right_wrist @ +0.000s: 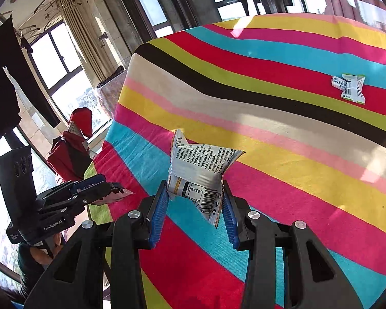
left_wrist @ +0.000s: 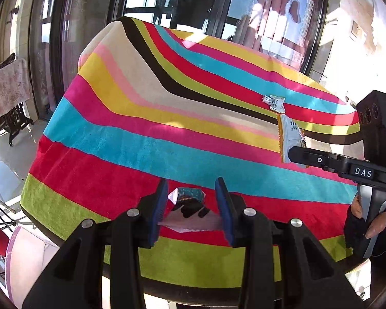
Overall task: Organize snacks
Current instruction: 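Carry both items to the white box and open both tools to drop them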
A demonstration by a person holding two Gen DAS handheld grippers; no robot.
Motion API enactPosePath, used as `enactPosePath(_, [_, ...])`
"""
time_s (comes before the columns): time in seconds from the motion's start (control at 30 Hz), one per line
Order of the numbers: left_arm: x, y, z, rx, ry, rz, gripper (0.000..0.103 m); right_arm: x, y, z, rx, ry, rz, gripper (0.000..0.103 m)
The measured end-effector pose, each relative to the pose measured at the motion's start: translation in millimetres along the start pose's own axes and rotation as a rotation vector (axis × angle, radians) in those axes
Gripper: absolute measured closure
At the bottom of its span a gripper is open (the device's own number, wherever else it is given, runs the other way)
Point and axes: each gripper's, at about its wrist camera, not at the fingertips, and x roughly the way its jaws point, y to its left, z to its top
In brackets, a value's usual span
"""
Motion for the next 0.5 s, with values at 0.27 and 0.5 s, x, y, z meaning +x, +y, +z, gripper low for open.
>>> enactPosePath(0.27, [13,0,-24,0.041,0.087,-0.021,0.064,15,24,-6,-0.036,0.051,0.021,0.063])
enactPosePath(0.5, [3,11,-29,0.016,0.087,-0.018,0.077,17,46,-18,-0.06,0.096,0.065,0.063])
